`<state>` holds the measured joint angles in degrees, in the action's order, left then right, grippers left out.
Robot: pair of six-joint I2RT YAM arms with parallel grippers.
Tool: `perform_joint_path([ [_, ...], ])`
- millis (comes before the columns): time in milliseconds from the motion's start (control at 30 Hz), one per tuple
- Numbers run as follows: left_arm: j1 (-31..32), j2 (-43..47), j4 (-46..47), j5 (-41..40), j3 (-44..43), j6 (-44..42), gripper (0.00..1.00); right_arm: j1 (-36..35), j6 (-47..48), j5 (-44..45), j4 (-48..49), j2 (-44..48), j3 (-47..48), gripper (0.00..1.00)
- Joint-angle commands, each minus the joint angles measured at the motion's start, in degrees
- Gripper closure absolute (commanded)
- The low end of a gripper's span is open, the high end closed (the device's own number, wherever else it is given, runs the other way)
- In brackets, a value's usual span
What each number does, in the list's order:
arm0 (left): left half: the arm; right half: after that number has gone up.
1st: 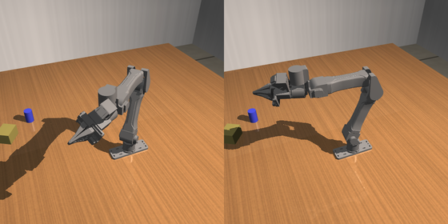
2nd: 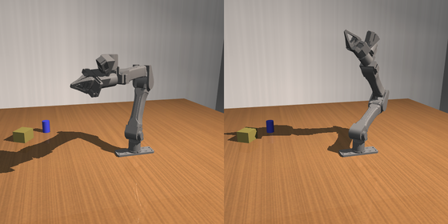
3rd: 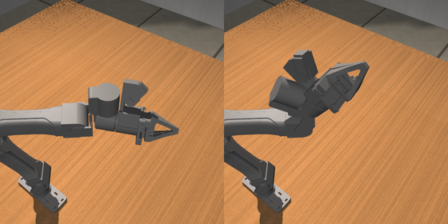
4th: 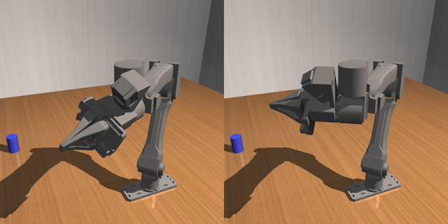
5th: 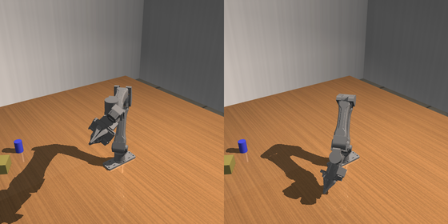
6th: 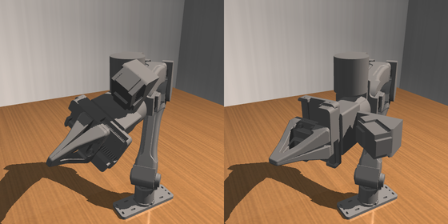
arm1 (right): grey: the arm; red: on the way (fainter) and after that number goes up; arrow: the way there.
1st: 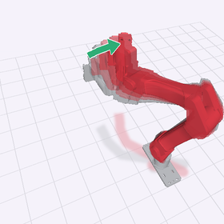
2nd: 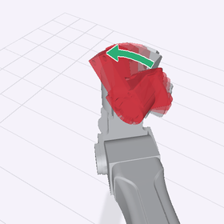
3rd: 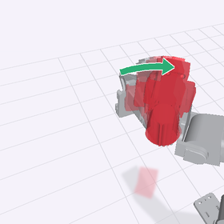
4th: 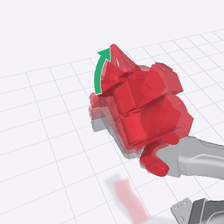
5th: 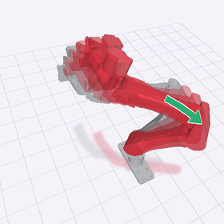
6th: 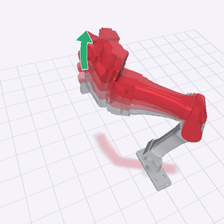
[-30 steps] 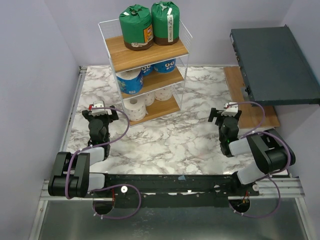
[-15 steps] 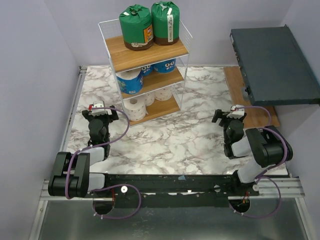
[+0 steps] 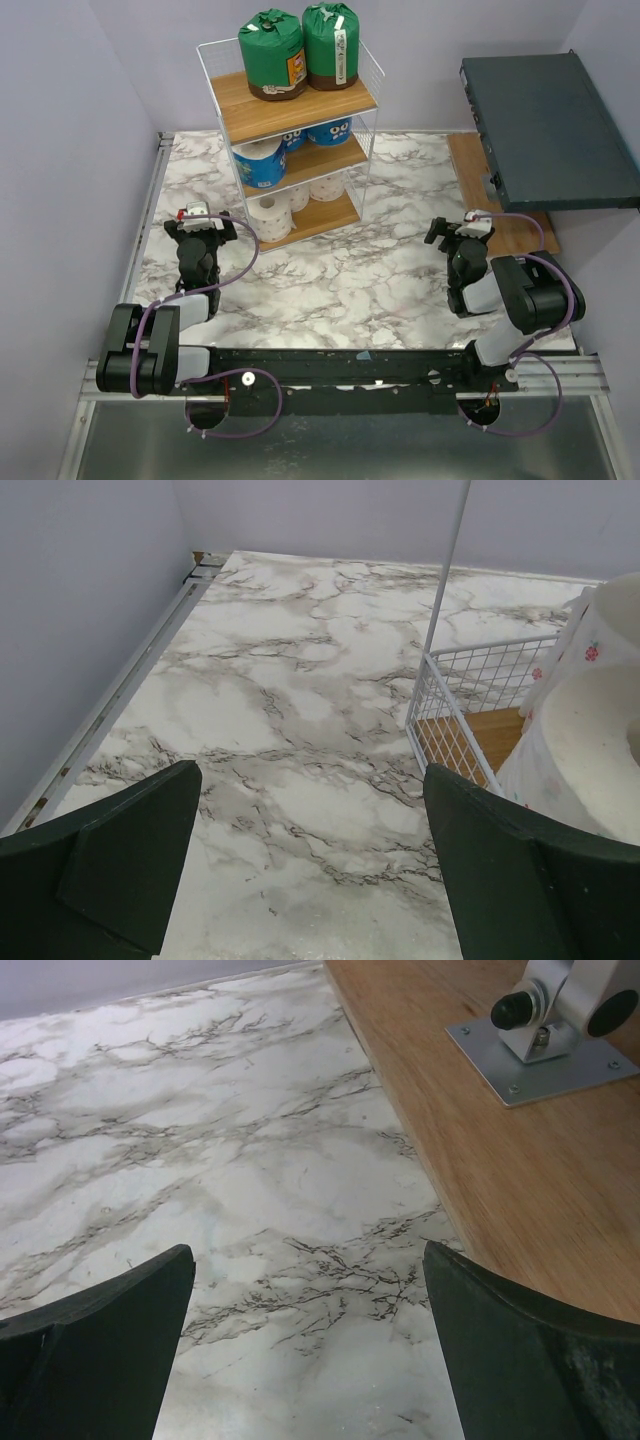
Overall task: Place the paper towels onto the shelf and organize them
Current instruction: Reset both arms
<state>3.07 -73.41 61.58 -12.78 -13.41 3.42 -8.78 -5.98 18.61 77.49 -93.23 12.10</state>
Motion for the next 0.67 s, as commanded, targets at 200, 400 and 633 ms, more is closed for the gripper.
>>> perform_joint_path([
  [200, -0.3, -0.1, 2.0, 1.0, 0.4, -0.1, 0.02, 0.2, -0.4, 1.7, 1.7, -0.7, 0.6, 0.00],
  [400, -0.3, -0.1, 1.5, 1.2, 0.2, 0.1, 0.02, 0.2, -0.3, 1.7, 1.8, -0.8, 0.7, 0.00],
  [633, -0.2, 0.0, 1.6, 1.1, 0.3, 0.1, 0.02, 0.2, -0.4, 1.7, 1.8, -0.8, 0.6, 0.00],
])
